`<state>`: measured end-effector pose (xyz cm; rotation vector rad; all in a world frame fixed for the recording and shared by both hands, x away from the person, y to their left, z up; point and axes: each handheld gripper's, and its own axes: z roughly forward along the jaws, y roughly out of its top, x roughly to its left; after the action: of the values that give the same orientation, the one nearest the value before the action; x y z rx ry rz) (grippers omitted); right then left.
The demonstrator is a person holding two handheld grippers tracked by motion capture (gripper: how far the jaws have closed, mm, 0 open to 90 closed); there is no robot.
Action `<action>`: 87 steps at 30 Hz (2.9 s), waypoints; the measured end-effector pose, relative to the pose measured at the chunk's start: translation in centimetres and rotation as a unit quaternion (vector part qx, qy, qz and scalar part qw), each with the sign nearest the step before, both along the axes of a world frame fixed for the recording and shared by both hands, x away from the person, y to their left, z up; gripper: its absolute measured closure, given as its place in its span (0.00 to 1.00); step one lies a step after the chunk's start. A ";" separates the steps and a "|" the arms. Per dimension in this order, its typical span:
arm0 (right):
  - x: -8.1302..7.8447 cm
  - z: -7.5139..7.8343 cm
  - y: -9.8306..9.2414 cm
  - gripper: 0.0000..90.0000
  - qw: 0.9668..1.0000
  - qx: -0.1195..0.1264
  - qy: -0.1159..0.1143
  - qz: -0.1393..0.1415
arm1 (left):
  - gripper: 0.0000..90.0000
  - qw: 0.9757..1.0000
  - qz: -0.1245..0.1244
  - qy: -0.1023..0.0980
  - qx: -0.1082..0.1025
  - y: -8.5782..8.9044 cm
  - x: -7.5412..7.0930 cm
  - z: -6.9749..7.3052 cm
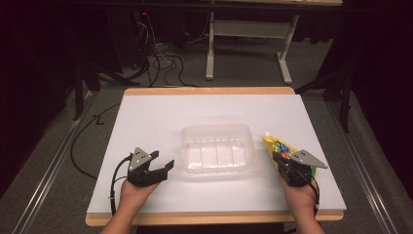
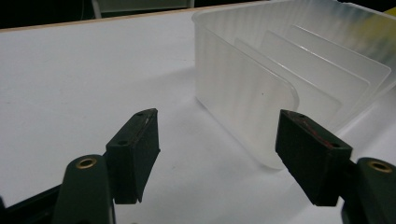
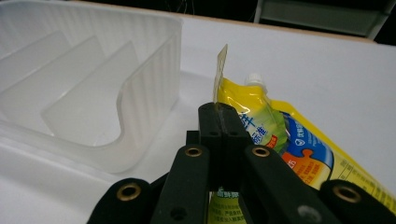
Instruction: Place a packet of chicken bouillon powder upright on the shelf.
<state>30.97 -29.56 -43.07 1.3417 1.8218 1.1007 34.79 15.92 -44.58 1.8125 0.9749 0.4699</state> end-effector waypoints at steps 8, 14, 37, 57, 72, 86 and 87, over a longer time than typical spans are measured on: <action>-1.4 2.3 -1.1 1.00 0.999 0.009 -0.052 -0.014 | 0.35 1.000 0.000 0.000 -0.001 0.1 0.1 0.0; -2.6 4.1 -2.7 1.00 0.995 0.018 -0.095 -0.033 | 0.35 1.000 -0.001 0.001 0.000 0.0 0.1 0.0; 0.4 7.2 -4.0 1.00 0.984 0.091 -0.145 -0.042 | 0.35 1.000 0.006 0.002 -0.001 0.3 0.0 -0.1; -1.0 5.2 -5.9 1.00 0.980 0.095 -0.161 -0.062 | 0.35 1.000 0.000 0.001 -0.001 0.0 -0.1 -0.1; -4.7 3.5 -6.4 1.00 0.984 0.072 -0.145 -0.074 | 0.35 1.000 -0.029 -0.011 -0.005 -1.0 -0.4 0.0; -2.9 2.1 -4.1 0.68 0.995 0.043 -0.075 -0.058 | 0.35 0.999 -0.044 -0.011 0.005 -1.8 -0.4 -0.1; -2.9 2.1 -4.1 0.68 0.995 0.043 -0.075 -0.058 | 0.35 0.999 -0.047 -0.010 0.007 -1.8 -0.4 -0.2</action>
<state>28.07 -33.64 -41.01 1.3584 1.5855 1.1959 34.35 14.09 -44.76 1.8534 0.8700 0.4358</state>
